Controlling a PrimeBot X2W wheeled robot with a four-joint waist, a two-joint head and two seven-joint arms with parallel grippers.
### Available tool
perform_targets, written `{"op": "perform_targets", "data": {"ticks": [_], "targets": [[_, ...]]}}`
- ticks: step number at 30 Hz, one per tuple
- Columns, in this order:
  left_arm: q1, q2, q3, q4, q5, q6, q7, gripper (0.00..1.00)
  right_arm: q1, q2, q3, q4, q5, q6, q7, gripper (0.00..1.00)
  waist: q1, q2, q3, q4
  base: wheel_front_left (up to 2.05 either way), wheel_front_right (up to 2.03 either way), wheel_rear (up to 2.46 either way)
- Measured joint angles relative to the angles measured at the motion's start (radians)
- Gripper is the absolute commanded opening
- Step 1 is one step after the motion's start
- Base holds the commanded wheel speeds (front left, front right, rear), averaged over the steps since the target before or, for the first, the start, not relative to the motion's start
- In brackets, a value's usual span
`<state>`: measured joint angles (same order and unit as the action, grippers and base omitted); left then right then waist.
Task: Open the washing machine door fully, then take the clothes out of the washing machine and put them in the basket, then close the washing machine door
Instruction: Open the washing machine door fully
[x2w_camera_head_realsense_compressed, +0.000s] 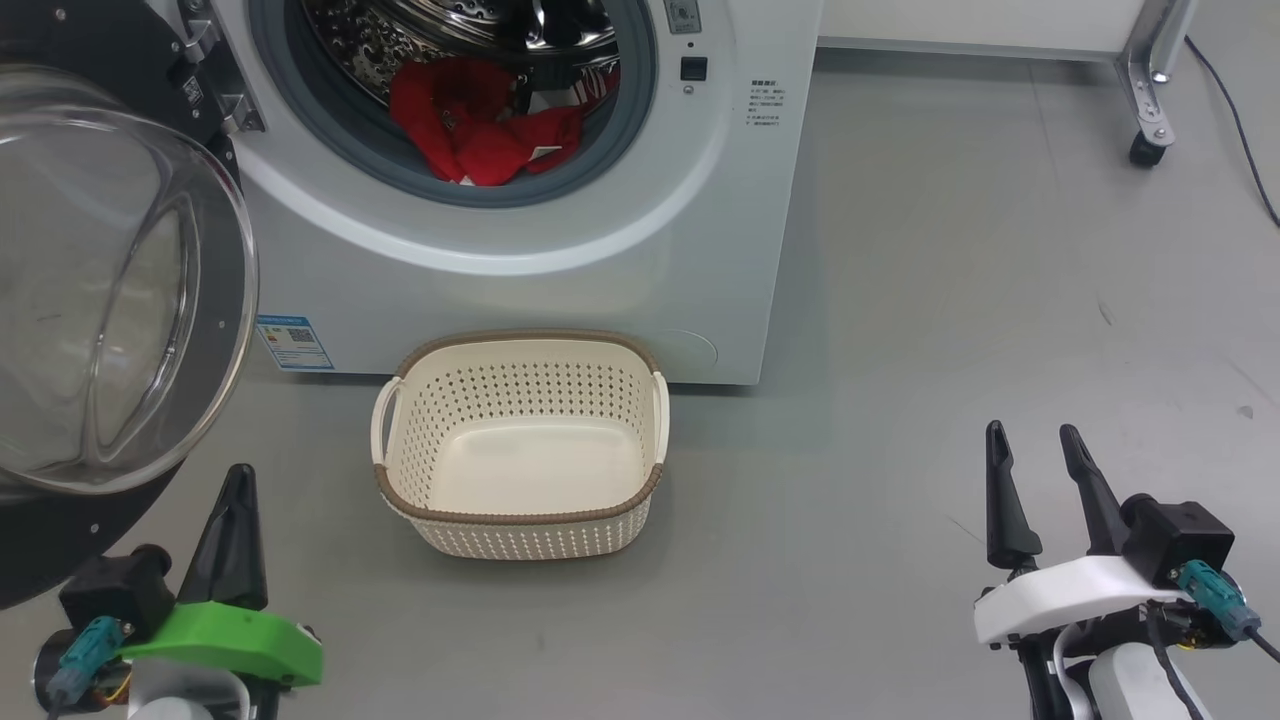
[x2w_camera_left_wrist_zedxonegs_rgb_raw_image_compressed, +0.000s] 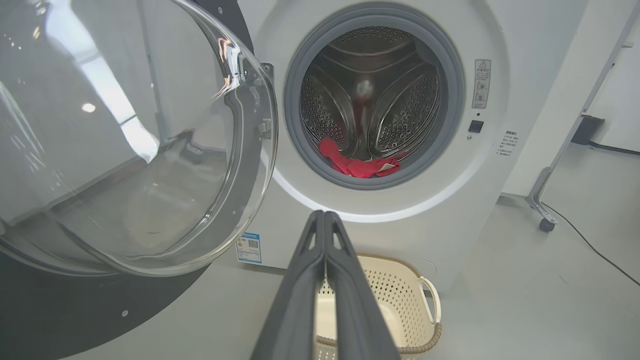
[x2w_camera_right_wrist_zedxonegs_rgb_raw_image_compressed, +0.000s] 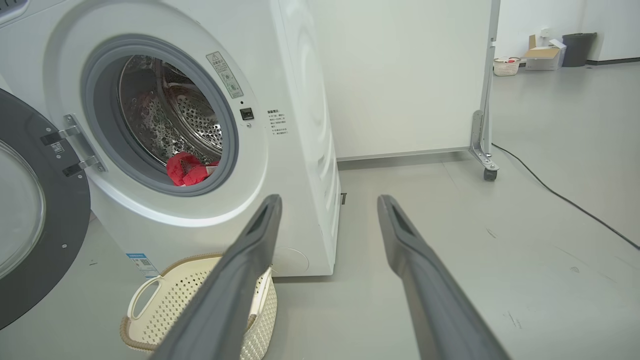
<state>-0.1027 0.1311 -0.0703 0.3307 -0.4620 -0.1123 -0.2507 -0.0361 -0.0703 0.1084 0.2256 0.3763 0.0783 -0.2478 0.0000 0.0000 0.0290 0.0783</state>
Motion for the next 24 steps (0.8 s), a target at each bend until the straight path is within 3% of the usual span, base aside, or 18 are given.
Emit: {"op": "perform_targets", "data": {"ticks": [5, 6, 7, 24], "targets": [[0.016, -0.016, 0.001, -0.051, 0.008, 0.0, 0.0, 0.04, 0.003, 0.0, -0.003, -0.01, -0.003, 0.0, 0.0, 1.0, 0.0, 0.0, 0.001, -0.017, 0.0, 0.0, 0.0], [0.018, -0.016, 0.001, -0.058, 0.016, 0.0, 0.0, 0.41, 0.007, 0.0, -0.006, -0.012, -0.003, 0.0, 0.0, 1.0, 0.0, 0.0, 0.001, -0.019, 0.0, 0.0, 0.0], [0.02, -0.017, 0.003, -0.067, 0.016, 0.0, 0.0, 1.0, 0.009, 0.0, -0.007, -0.015, -0.003, 0.0, 0.0, 1.0, 0.0, 0.0, 0.001, -0.02, 0.0, 0.0, 0.0], [0.08, -0.028, 0.01, -0.111, 0.013, -0.008, -0.001, 1.0, 0.025, 0.006, -0.005, -0.025, -0.011, 0.0, 0.0, 1.0, 0.0, 0.0, -0.004, -0.032, 0.0, 0.0, 0.0]]}}
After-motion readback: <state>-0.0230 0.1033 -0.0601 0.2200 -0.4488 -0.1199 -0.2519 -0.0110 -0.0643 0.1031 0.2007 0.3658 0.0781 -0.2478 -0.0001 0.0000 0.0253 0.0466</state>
